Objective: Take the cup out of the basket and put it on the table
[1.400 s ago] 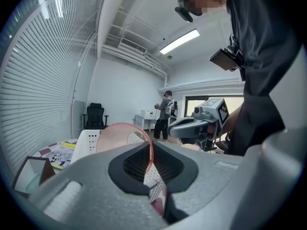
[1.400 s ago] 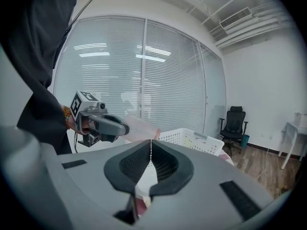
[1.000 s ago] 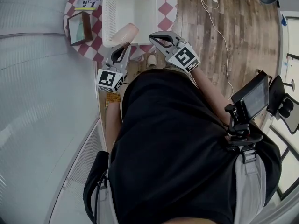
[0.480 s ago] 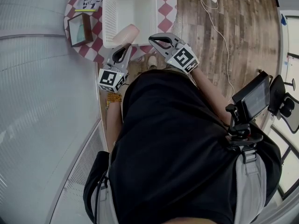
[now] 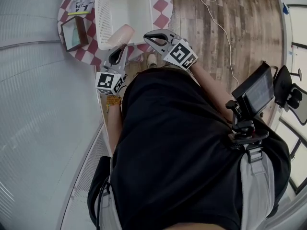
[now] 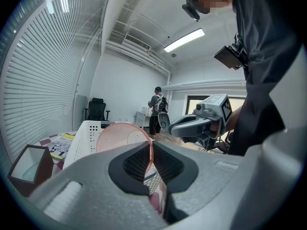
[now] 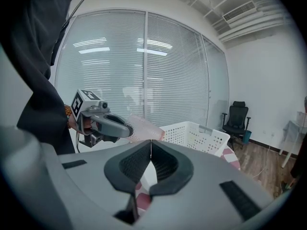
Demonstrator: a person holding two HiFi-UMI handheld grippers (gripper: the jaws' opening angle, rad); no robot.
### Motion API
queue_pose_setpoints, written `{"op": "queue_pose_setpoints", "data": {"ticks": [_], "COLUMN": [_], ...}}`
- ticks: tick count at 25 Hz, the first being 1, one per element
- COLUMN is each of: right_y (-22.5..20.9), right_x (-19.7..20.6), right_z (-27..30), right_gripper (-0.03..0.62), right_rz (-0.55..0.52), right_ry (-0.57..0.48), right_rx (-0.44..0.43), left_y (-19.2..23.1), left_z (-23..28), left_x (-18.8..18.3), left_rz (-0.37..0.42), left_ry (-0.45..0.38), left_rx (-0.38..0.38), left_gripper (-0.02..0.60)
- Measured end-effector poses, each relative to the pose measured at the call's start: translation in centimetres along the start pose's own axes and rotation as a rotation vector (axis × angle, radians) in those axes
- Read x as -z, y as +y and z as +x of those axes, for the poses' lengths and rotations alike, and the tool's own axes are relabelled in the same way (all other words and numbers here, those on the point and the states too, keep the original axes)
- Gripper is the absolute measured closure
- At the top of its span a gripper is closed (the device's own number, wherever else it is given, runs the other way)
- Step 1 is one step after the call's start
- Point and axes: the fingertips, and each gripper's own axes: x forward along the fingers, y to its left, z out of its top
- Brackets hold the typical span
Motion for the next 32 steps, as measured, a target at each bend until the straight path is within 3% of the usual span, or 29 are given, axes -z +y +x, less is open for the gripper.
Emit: {"op": "queue_pose_setpoints", "data": {"ticks": [22,32], "right_y": [-0.1,0.8], "right_x": [-0.3,-1.1], "right_z": [-0.7,0.6], "right_gripper": [0.582,0.582], "right_rz": [0.011,-0.003], "right_ry": [-0.005,-0.01], "right_rx": [-0.001,-0.052], "left_y": [-0.8,-0.8], "left_z": [1.3,-0.1], "left_x": [-0.1,-0.2], "left_rz": [0.0,-0.016], "left_ry": [0.022,0.028], "left_rx": [0.026,-0.012], "left_gripper": [0.56,0.56]}}
